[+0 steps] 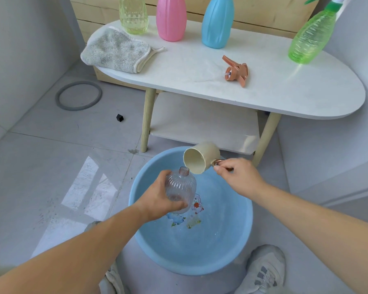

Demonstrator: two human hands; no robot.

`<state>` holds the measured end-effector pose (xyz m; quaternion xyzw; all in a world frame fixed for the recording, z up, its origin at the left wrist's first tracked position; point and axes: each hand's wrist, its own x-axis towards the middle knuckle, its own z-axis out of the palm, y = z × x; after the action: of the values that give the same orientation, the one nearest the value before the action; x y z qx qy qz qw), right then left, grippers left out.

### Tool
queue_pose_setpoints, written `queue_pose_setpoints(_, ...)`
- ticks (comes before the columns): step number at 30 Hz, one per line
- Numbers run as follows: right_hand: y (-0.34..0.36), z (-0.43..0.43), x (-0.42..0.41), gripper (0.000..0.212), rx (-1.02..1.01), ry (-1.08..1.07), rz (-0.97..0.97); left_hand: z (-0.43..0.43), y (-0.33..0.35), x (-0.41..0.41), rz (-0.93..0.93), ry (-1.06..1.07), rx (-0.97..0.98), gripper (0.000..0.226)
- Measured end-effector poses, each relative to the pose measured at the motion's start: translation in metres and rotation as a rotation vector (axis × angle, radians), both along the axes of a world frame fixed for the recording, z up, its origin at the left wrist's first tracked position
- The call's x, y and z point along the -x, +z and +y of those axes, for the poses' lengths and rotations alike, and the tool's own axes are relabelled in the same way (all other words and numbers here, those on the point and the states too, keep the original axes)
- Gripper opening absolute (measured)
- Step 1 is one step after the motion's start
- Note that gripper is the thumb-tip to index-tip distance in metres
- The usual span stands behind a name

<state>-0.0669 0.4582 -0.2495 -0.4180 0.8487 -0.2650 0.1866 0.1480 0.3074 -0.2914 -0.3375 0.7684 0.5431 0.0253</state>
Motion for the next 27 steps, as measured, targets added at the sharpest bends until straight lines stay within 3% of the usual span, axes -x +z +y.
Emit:
queue_pose_setpoints(5, -0.05, 0.0, -0.002, 0.047, -0.12, -0.059, -0.083, -0.002, -0.016, -0.005, -0.021, 0.02, 0.008, 0.093)
queue_pose_setpoints(8, -0.081, -0.002, -0.001, 0.053, -0.191, 0.001, -0.045, -0.005, -0.026, -0.007, -0.032, 0.033, 0.012, 0.09)
queue_pose_setpoints(11, -0.102, -0.003, 0.0, 0.045, -0.31, 0.079, 0.03, -0.008, -0.035, -0.008, -0.048, 0.043, 0.005, 0.086)
queue_pose_setpoints(19, -0.125, -0.01, 0.007, 0.033, -0.418, 0.229, 0.126, -0.014, -0.055, -0.012, -0.085, 0.053, -0.009, 0.088)
queue_pose_setpoints(27, -0.136, -0.016, -0.001, 0.04, -0.499, 0.269, 0.166, -0.015, -0.061, -0.017, -0.116, 0.052, -0.006, 0.096)
